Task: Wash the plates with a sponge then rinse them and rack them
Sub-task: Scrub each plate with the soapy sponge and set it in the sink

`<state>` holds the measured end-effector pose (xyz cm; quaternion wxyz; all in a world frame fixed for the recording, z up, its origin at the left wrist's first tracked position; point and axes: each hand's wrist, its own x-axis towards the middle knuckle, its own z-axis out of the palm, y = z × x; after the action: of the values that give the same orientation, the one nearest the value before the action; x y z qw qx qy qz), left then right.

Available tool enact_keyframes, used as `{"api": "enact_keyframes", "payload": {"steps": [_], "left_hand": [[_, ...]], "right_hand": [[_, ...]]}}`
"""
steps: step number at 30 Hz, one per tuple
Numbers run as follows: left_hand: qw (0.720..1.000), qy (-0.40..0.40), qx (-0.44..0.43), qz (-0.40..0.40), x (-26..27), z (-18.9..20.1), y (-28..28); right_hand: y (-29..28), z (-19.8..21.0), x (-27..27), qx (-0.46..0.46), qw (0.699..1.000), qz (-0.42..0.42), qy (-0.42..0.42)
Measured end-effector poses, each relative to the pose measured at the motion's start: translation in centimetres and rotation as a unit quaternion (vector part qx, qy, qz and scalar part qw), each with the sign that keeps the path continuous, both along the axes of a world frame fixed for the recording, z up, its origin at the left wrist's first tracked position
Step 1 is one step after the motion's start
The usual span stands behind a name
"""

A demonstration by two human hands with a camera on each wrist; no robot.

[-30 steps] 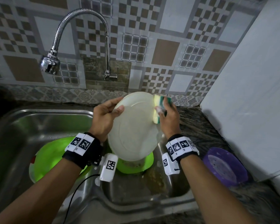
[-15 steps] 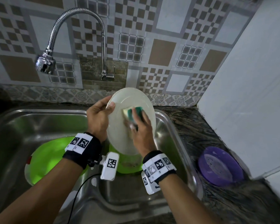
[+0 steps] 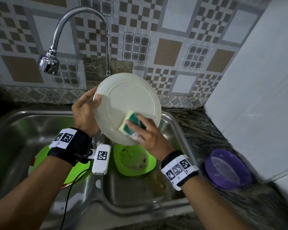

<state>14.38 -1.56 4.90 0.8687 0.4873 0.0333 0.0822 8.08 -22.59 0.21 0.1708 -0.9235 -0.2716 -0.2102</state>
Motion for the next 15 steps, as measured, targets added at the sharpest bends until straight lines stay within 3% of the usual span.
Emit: {"api": "enact_keyframes", "payload": {"steps": [7,12,15], "left_hand": [[1.0,0.008,-0.02,-0.019,-0.6,0.0,0.5],[0.998,0.006,-0.054,0.013,-0.7,-0.2,0.5],[0.996,0.02,-0.076,0.049,-0.6,-0.5,0.2]], "right_hand": [[-5.1,1.8,4.0,0.14,0.979,-0.145,0.015],[-6.4,-1.1,2.9,0.248,0.953,-0.175,-0.001],[-5.7,-3.6,1.0,0.235,0.951,-0.201,-0.001]]}}
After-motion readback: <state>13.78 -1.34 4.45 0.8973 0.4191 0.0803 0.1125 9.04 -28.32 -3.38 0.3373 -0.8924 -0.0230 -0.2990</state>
